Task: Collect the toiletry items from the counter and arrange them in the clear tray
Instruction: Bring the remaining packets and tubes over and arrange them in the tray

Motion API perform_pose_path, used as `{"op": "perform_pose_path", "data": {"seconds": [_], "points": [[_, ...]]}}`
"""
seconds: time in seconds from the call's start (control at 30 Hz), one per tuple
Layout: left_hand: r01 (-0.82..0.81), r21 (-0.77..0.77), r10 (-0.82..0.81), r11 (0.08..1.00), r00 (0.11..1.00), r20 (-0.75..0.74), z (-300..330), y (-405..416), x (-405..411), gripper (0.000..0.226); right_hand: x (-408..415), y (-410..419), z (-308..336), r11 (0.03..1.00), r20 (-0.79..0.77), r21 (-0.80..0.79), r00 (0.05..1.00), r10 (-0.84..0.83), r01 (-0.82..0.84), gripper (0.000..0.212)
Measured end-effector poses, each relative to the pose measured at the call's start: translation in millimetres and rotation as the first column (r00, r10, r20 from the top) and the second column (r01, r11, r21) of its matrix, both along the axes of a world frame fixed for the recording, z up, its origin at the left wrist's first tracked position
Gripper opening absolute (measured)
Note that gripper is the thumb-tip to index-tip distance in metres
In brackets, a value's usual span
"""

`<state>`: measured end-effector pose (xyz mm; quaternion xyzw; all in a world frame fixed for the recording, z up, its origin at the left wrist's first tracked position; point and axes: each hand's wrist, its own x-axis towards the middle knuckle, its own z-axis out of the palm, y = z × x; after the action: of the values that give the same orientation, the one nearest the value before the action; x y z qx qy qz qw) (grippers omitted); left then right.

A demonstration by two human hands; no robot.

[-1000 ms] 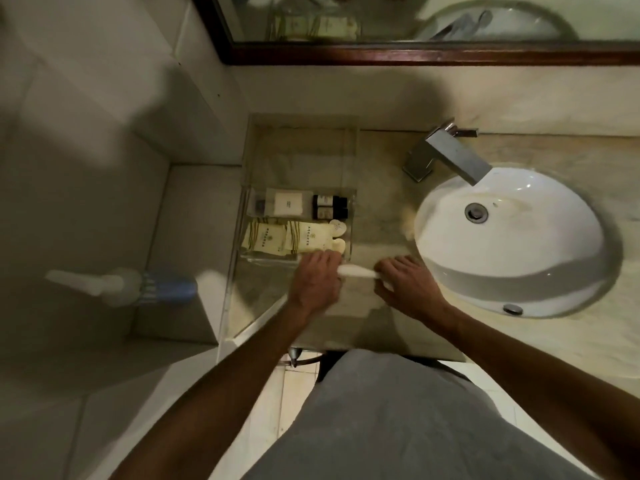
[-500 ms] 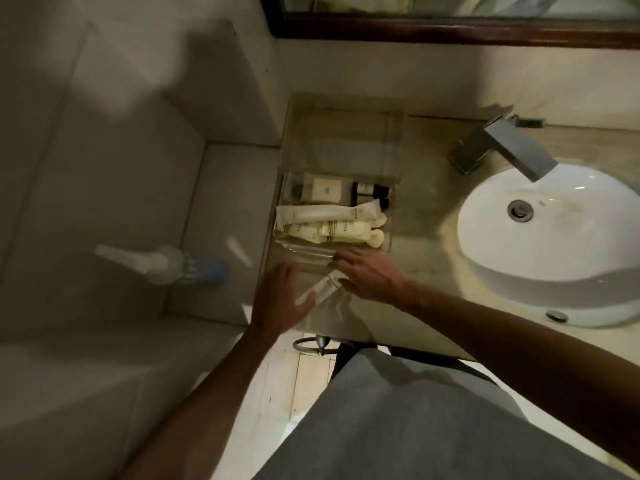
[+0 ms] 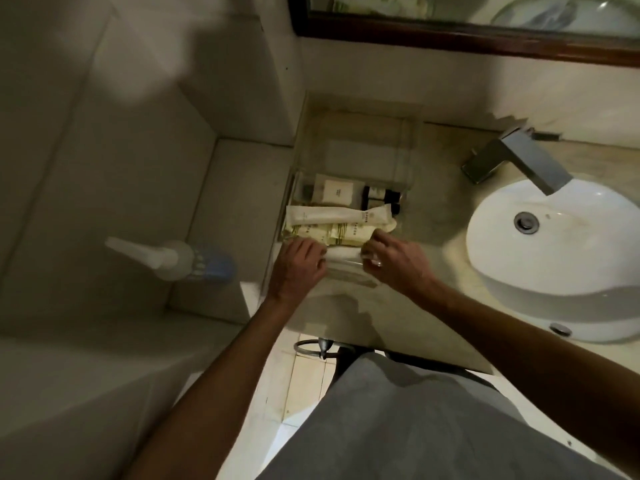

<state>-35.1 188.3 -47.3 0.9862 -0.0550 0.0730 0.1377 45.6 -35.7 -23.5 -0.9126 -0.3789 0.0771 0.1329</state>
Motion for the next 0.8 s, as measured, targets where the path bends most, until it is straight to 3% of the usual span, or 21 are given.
{"op": "perform_pose_path", "data": {"seconds": [0.07,0.13,0.23,0.3,0.4,0.5,0.63,0.8], "points": [[0.005,-0.011,-0.004,1.000,0.998,0.069,8.2,-0.6,28.4,0.018,15.4,-6.1,6.6,0.998,0.038,0.043,0.998,-0.043,0.041,0.027],[0.014,0.000,-0.014,1.000,0.999,0.045,11.5,-3.0,49.6,0.019,27.8,-9.3,7.7,0.998,0.008,0.036,0.998,-0.058,0.057,0.028],[0.097,0.072,-0.079,0.993,0.972,-0.221,6.1,-4.7,64.6,0.033,38.3,-12.8,-2.8,0.996,-0.074,-0.058,0.994,-0.077,0.073,0.038],[0.095,0.059,-0.075,0.994,0.955,-0.289,-1.8,-0.9,62.8,0.048,41.4,-13.7,-9.4,0.991,-0.015,-0.063,0.993,-0.118,0.117,0.042],[-0.064,-0.026,0.059,0.998,0.985,-0.164,-3.2,3.0,60.7,0.048,47.2,-2.7,-11.6,0.985,0.095,-0.043,0.982,-0.162,0.166,0.039],[-0.217,-0.070,0.202,0.974,0.963,-0.179,2.8,5.5,69.8,0.038,54.1,11.8,-16.8,0.978,0.056,-0.074,0.980,-0.192,0.196,0.038],[-0.174,-0.009,0.165,0.985,0.947,-0.274,1.3,18.8,88.5,0.025,64.5,15.5,-23.4,0.969,0.001,-0.114,0.976,-0.219,0.217,0.030],[-0.114,0.001,0.112,0.993,0.978,-0.175,2.4,20.9,100.2,0.020,58.9,16.9,-17.8,0.957,0.038,-0.029,0.957,-0.289,0.290,0.021]]}}
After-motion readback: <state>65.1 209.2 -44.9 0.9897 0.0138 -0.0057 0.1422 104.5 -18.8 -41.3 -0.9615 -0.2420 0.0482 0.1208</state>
